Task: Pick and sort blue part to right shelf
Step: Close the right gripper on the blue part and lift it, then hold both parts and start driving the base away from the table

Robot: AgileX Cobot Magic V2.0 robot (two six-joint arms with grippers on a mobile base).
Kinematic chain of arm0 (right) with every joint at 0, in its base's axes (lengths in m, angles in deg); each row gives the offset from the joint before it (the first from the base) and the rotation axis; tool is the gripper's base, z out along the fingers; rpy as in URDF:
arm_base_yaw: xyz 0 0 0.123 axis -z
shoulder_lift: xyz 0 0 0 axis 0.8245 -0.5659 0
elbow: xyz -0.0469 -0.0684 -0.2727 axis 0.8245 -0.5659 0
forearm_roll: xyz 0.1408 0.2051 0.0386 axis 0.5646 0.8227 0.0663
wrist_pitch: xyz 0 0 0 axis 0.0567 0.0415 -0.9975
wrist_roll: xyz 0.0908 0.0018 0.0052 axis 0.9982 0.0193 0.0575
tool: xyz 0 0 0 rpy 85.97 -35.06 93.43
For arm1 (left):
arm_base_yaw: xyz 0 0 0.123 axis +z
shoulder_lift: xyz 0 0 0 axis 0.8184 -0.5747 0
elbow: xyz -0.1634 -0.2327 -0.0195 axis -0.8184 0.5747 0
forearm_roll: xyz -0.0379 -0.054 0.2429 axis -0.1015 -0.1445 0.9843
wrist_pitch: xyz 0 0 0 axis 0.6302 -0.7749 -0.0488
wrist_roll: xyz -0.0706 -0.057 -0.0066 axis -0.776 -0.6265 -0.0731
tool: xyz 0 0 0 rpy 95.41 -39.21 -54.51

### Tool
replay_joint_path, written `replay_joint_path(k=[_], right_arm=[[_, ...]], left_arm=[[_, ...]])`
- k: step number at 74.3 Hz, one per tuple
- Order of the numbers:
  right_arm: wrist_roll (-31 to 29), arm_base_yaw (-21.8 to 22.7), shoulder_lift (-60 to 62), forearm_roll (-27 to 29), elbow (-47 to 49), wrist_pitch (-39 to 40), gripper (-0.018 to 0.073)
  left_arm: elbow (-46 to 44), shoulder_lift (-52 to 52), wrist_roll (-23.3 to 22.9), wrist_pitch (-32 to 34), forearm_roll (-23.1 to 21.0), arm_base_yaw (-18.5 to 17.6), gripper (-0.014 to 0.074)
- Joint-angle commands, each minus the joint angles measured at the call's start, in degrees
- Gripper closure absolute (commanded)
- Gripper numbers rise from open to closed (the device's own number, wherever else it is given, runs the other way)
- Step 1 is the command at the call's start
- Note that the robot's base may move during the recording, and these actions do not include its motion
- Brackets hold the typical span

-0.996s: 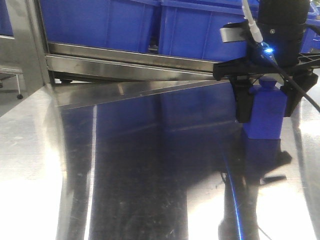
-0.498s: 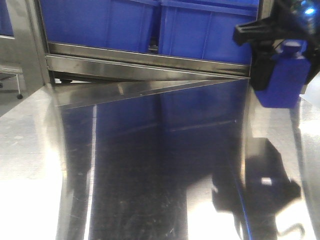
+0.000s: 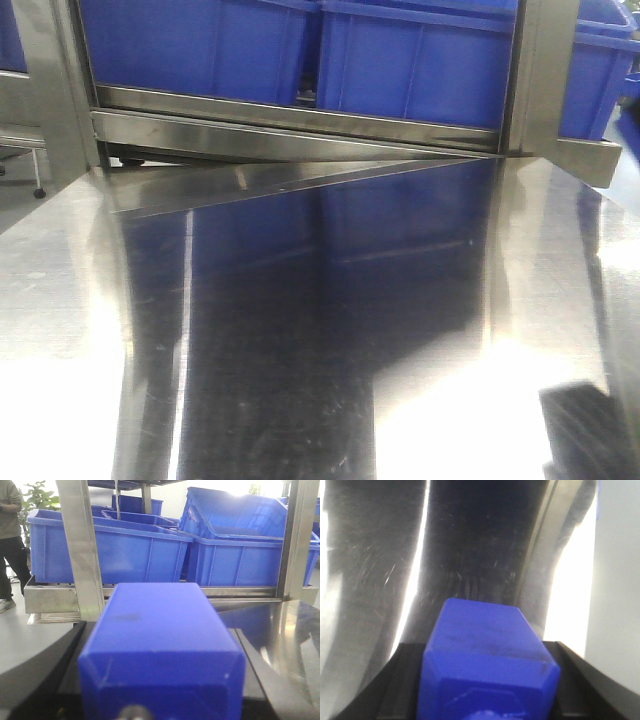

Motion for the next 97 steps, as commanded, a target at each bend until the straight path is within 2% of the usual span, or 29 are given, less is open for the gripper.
replay_joint_path(k=[1, 17, 31, 45, 60, 97], right_arm=[[-0.99, 0.15, 7.46, -1.66, -2.5, 5.19, 0.0223], [-0.99, 0.15, 25.2, -2.56, -9.77, 4.7, 0.0223], [-1.11, 0.15, 37.48, -5.36, -10.19, 3.06, 0.0223], [-4.46, 0.15, 46.12, -6.38, -9.16, 2.47, 0.0223], [-4.66, 0.15, 49.95, -6.75, -6.81, 2.64, 0.0223], [-4.66, 0.15, 50.03, -6.89, -7.12, 2.79, 0.0223]], left_arm=[[-1.47, -0.66, -0.02, 5.02, 0.1, -0.46, 0.0283], [-1.47, -0.66, -0.02, 4.91, 0.1, -0.46, 0.0283], [-1.47, -0.66, -0.02, 4.91, 0.1, -0.46, 0.0283], [-1.47, -0.66, -0.02, 4.91, 0.1, -0.46, 0.0283], [-1.47, -0.66, -0.02, 4.91, 0.1, -0.46, 0.0283], [-1.47, -0.66, -0.02, 4.91, 0.1, -0.46, 0.0283]])
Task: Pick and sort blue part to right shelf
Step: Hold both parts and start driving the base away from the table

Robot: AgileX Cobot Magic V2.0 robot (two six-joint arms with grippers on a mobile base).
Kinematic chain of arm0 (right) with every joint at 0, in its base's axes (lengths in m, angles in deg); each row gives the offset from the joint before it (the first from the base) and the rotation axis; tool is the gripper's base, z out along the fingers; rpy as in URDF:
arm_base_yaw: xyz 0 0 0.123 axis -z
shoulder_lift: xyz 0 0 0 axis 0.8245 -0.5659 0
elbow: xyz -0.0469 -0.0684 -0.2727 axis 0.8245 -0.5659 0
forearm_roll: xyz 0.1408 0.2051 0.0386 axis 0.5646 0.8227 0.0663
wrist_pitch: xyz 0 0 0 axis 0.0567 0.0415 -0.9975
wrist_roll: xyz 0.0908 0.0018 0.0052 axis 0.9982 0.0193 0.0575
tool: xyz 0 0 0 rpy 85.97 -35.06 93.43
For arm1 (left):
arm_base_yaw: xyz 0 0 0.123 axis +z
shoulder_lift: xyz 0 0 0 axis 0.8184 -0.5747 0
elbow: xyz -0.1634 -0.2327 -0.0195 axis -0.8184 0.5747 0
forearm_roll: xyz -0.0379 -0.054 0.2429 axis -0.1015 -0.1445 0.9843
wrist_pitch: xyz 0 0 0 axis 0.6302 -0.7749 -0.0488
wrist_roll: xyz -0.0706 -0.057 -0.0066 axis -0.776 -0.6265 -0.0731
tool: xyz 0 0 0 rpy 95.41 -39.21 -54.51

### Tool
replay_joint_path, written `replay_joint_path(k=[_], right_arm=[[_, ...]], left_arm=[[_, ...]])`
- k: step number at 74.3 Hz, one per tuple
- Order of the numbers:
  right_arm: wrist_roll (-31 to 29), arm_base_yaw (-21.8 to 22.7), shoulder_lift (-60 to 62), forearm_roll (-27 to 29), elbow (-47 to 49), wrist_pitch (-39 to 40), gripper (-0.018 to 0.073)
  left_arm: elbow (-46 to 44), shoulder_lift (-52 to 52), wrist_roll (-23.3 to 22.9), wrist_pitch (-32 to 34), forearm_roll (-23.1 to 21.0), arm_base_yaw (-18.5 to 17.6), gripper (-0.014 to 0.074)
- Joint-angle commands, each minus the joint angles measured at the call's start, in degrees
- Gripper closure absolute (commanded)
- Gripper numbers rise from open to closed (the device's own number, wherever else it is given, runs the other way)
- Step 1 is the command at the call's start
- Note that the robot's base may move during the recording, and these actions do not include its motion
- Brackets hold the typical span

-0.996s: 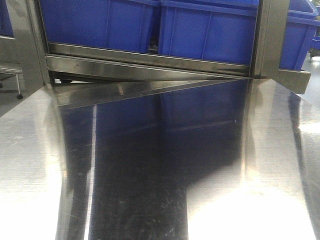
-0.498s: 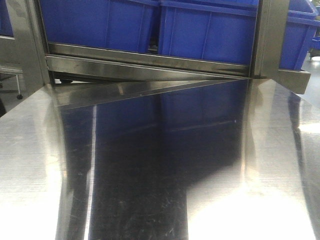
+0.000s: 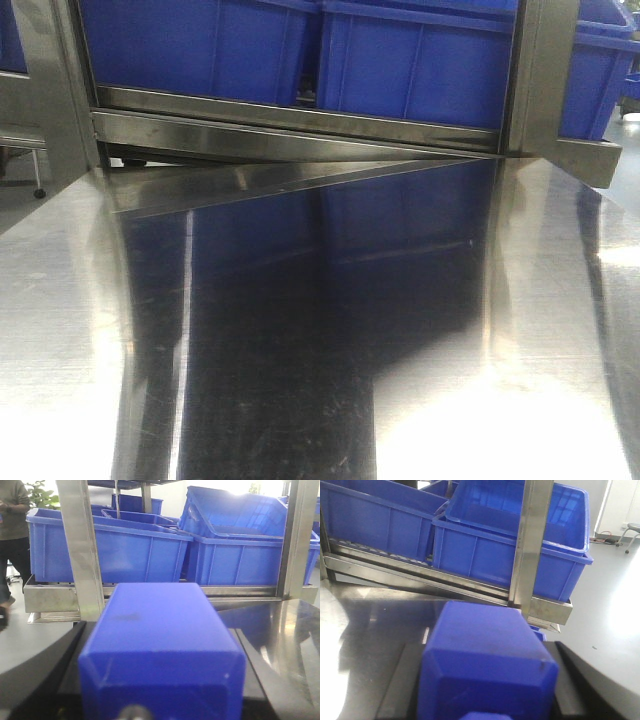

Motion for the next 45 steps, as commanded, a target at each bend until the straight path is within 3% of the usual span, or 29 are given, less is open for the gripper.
replay_joint_path(k=[1, 45], right_arm=[[-0.45, 0.15, -0.98, -1.66, 1.58, 5.22, 0.0223], [-0.45, 0.15, -0.98, -1.66, 1.58, 5.22, 0.0223]], left_arm=[[-1.58, -0.66, -0.02, 4.91, 0.1, -0.46, 0.0283], [-1.58, -0.66, -0.02, 4.91, 0.1, -0.46, 0.0283]])
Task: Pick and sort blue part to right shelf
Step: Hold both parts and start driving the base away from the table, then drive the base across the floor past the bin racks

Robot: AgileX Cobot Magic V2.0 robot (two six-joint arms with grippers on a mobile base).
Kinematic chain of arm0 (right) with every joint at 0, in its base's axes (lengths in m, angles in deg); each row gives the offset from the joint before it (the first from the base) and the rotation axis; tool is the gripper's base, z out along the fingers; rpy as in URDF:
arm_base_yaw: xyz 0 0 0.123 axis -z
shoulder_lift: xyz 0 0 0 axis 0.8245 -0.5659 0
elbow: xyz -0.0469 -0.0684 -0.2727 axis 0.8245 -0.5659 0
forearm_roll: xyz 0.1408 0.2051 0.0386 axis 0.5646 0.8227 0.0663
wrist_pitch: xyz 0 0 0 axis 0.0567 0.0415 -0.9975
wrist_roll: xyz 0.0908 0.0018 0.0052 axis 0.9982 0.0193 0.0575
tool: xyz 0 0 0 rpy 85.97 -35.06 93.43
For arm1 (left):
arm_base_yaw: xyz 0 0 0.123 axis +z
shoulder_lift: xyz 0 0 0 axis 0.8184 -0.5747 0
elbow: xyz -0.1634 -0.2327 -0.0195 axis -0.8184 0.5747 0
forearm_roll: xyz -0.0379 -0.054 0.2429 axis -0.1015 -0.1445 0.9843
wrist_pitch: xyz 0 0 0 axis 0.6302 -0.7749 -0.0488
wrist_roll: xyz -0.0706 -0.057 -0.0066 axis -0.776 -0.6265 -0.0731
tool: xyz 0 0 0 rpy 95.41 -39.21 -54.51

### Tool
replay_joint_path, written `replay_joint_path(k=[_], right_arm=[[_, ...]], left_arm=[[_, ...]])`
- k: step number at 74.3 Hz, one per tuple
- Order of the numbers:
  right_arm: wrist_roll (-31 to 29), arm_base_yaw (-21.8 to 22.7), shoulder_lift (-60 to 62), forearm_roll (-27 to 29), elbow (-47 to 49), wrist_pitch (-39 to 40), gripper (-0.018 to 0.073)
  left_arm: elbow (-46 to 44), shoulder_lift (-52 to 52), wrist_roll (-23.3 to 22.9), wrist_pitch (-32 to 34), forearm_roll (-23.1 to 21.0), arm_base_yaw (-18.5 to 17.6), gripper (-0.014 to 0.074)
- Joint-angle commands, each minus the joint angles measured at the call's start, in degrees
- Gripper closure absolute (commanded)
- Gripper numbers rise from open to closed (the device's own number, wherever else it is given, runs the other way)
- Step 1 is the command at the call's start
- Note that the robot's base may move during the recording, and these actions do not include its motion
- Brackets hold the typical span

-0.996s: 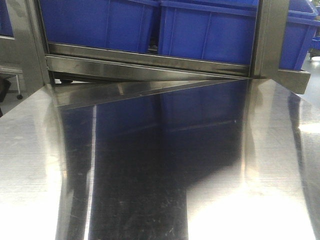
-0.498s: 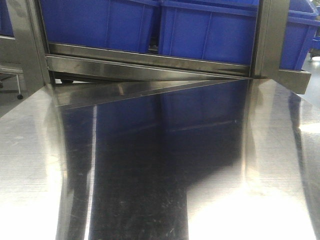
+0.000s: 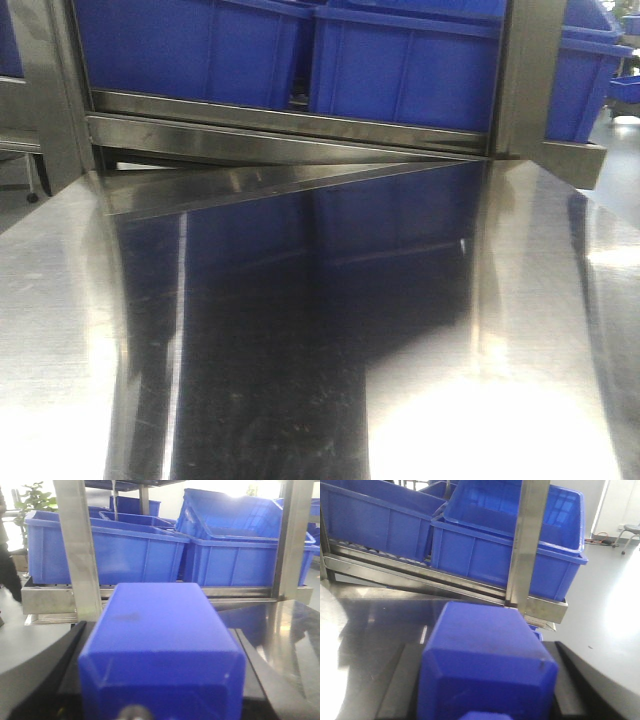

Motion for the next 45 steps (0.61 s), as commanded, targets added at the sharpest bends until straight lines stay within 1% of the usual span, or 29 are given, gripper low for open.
replay_joint_path(k=[1, 45], right_arm=[[-0.45, 0.15, -0.98, -1.57, 1.58, 5.22, 0.0223], [-0.45, 0.1, -0.98, -1.57, 1.58, 5.23, 0.0223]], left_arm=[[-1.58, -0.66, -0.02, 4.91, 0.1, -0.46, 0.0283], [-1.58, -0.9, -0.02, 4.91, 0.1, -0.46, 0.0283]])
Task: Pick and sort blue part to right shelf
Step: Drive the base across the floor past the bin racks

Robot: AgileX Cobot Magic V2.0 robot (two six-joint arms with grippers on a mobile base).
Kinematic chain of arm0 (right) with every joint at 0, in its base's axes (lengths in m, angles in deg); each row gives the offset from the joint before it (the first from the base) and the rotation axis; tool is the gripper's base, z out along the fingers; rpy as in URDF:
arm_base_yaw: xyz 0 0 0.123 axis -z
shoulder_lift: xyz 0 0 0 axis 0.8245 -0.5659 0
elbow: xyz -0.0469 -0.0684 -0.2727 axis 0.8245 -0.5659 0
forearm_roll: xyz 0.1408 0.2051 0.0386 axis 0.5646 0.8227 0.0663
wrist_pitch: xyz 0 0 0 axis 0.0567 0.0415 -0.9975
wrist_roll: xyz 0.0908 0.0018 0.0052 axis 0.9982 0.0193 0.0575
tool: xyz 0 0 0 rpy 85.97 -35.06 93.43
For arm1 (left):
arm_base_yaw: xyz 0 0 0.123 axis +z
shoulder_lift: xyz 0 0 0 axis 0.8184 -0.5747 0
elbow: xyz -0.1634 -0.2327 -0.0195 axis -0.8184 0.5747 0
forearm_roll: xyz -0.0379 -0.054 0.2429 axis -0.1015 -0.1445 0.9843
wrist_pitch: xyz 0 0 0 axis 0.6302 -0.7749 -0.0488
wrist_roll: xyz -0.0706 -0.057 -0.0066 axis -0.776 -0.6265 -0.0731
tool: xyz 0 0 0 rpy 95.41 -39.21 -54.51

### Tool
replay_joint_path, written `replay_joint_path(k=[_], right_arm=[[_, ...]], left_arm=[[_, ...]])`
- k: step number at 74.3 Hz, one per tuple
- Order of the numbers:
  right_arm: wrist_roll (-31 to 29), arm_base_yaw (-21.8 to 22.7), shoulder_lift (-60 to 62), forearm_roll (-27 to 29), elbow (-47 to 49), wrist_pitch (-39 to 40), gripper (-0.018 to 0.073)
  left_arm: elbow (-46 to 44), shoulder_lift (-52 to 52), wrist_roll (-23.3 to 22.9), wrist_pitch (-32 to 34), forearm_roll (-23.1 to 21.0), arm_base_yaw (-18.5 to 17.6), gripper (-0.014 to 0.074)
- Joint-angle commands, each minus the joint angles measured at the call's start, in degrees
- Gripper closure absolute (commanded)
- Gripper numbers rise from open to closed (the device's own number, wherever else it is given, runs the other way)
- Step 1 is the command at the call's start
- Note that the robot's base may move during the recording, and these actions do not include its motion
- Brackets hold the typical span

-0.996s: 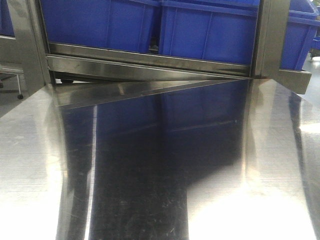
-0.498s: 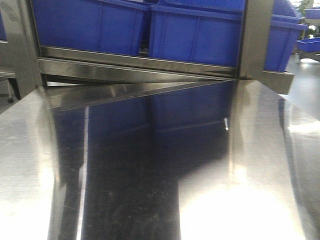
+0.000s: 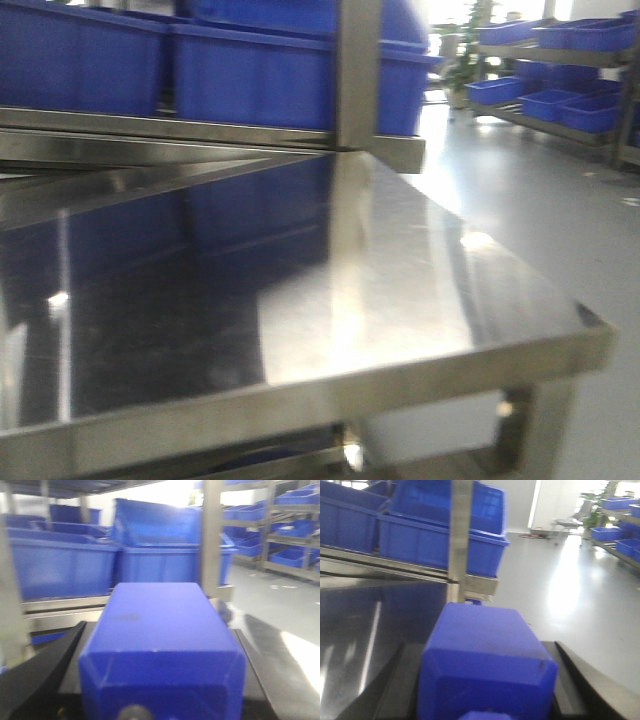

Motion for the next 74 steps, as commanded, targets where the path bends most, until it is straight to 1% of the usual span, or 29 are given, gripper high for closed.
replay_joint_path(k=[1, 74], right_arm=[[-0.44, 0.1, -0.98, -1.57, 1.58, 5.36, 0.0223], [-0.44, 0.1, -0.98, -1.57, 1.58, 5.34, 0.0223]], left_arm=[[-1.66, -0.97, -0.02, 4.91, 0.1, -0.46, 0.0283], [-1.66, -0.97, -0.02, 4.91, 0.1, -0.46, 0.0283]])
